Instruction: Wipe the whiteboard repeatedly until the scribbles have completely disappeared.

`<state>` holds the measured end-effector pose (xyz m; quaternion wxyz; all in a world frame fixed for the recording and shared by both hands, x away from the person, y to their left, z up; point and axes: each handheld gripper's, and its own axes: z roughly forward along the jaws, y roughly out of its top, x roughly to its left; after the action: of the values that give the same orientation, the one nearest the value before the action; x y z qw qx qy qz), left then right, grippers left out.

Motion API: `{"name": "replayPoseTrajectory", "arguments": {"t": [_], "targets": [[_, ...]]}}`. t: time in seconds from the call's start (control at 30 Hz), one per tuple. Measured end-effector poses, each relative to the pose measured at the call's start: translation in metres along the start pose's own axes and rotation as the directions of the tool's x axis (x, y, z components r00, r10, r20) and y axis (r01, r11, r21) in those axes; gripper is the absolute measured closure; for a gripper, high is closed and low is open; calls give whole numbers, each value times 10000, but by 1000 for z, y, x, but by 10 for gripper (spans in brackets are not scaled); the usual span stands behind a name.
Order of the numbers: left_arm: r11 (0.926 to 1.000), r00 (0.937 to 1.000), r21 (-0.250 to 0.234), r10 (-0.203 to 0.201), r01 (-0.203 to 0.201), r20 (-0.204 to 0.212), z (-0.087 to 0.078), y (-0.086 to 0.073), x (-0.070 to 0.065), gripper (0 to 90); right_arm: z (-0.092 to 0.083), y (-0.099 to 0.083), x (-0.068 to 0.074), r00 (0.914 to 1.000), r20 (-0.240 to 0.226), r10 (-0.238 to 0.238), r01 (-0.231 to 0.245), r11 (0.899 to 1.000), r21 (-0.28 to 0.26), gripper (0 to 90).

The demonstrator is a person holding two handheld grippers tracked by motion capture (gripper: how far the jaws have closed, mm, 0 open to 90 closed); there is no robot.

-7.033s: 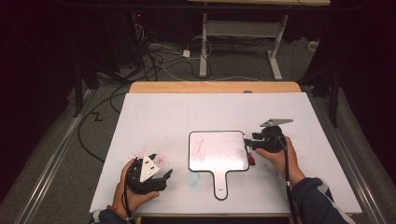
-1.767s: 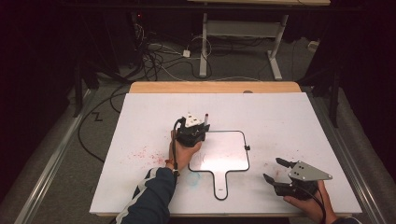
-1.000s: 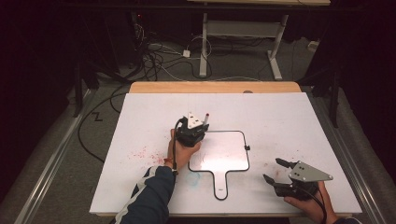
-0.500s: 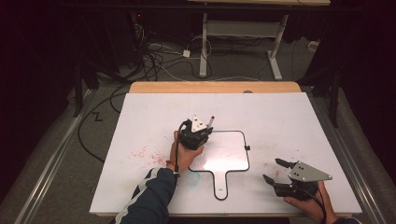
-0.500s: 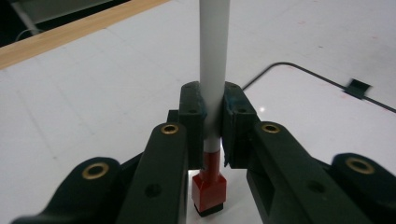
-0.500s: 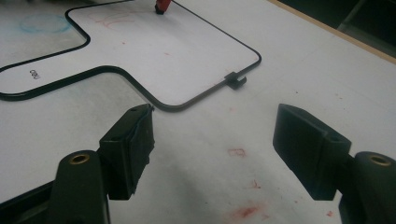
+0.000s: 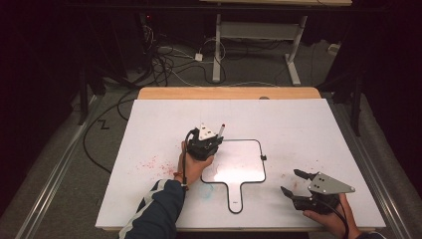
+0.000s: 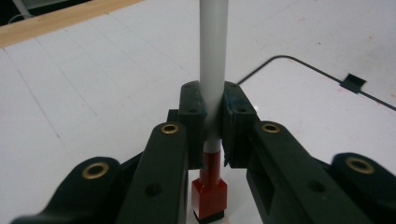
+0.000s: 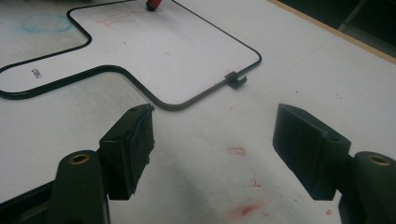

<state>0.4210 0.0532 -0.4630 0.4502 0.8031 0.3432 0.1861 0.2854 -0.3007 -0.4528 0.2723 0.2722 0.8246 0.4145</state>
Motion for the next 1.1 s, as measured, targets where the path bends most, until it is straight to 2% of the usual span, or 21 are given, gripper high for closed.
{"name": "replayPoseTrajectory", "arguments": {"t": [0.03, 0.1, 0.17, 0.23, 0.3, 0.37, 0.43, 0.53, 0.67, 0.77, 0.83, 0.97, 1.03, 1.07, 1.1], "targets": [[9996, 9996, 28, 266, -266, -41, -1, -1, -1, 789, 0, 0, 0, 10000, -9, 0, 0, 10000, 0, 300], [9995, 9995, 90, 295, -294, -96, -2, -2, 0, 788, -1, 1, 1, 10000, -10, -39, 39, 10000, -17, 300], [9999, 9997, 142, 49, -46, -219, 1, -1, 4, 788, 0, 1, 1, 10000, -30, -53, 53, 10000, -1, 301], [9992, 9990, 106, -390, 392, -223, 5, 1, 10, 788, 1, 1, 1, 10000, -21, -48, 48, 10000, 18, 302], [9985, 9978, 38, -540, 542, -373, 10, 4, 15, 788, 2, 2, 2, 10000, -43, -74, 74, 10000, 26, 301], [9959, 9959, -119, -893, 891, -132, 13, 8, 18, 788, 3, 1, 2, 9999, -91, -122, 122, 9999, 47, 302], [9965, 9965, -163, -824, 822, -115, 15, 12, 18, 788, 3, 1, 1, 9999, -104, -89, 90, 9999, 90, 302], [9986, 9987, -134, -514, 514, -8, 13, 14, 13, 788, 3, -1, 0, 10000, -80, -53, 54, 9999, 149, 302], [9975, 9974, 37, -713, 713, 44, 12, 10, 13, 788, 2, -1, -1, 10000, -26, -36, 37, 9999, 112, 303], [9985, 9986, 168, -531, 530, 59, 11, 6, 11, 788, 1, 0, 1, 10000, 16, -74, 74, 9999, 100, 303], [9980, 9979, 151, -618, 615, 201, 9, 5, 10, 788, 1, 0, 1, 10000, 19, -72, 71, 9999, 90, 303], [9992, 9983, 190, -355, 346, 469, 5, 2, 4, 788, 3, 0, 2, 9999, -28, -109, 110, 9998, 140, 304], [9999, 9976, 132, 56, -65, 693, 3, 1, 2, 788, 3, 1, 2, 10000, -31, -91, 91, 9998, 152, 304], [9997, 9975, 245, -46, 28, 707, 1, -1, 0, 788, 3, 0, 2, 10000, -32, -93, 94, 9998, 174, 304], [9997, 9975, 226, 40, -56, 706, 0, -3, -1, 788, 3, 0, 2, 9999, -34, -96, 97, 9998, 182, 305]]}}
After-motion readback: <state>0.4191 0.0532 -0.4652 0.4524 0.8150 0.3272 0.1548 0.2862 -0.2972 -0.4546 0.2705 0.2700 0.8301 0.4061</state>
